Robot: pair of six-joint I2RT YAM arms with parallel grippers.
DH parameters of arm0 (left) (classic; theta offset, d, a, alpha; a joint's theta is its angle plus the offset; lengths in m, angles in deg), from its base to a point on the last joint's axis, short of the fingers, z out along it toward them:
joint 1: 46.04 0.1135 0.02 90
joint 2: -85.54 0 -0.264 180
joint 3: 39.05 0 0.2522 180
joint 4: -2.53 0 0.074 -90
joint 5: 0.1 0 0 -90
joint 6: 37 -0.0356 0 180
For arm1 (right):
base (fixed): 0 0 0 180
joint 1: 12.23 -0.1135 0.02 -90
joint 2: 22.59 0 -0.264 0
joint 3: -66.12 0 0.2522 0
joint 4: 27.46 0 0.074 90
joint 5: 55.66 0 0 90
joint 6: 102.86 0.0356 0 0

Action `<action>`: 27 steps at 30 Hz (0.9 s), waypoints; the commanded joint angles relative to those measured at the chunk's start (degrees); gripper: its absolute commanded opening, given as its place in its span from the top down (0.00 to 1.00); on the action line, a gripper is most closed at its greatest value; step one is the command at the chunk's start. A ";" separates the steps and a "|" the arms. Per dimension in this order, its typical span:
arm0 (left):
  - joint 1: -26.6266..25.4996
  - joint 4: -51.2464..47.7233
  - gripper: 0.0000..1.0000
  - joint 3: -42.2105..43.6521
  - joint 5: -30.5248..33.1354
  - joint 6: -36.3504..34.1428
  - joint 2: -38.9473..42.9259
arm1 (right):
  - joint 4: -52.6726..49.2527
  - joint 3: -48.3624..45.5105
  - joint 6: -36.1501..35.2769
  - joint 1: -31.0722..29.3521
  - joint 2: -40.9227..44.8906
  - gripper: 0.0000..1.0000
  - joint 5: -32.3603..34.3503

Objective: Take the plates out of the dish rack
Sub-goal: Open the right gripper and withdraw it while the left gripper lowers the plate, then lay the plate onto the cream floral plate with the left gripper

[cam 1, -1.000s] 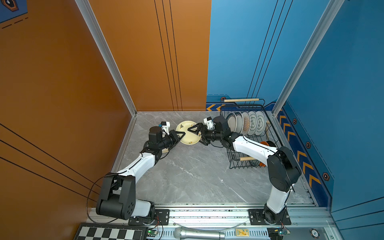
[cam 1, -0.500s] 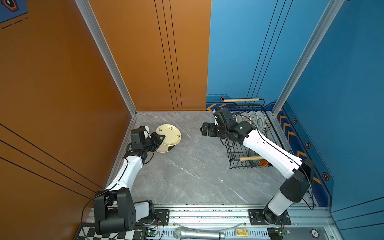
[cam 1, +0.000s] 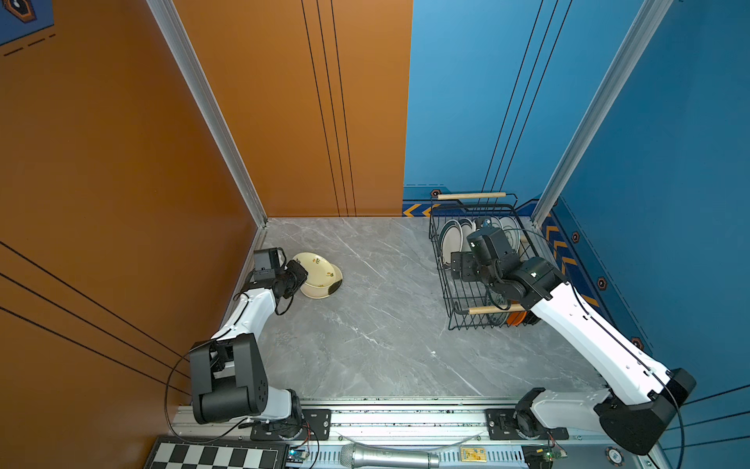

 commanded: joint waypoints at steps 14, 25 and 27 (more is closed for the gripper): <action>1.32 1.69 0.85 -0.85 0.14 -3.02 -7.98 | -1.84 -6.69 -0.84 7.11 4.04 0.00 -5.84; 1.21 0.47 0.71 -1.95 -0.05 -5.39 -11.11 | -1.31 -8.28 -0.27 7.26 4.06 0.00 -6.00; 1.17 0.07 0.66 -2.04 -0.04 -5.65 -11.52 | -1.25 -8.35 -0.18 7.26 3.97 0.00 -6.24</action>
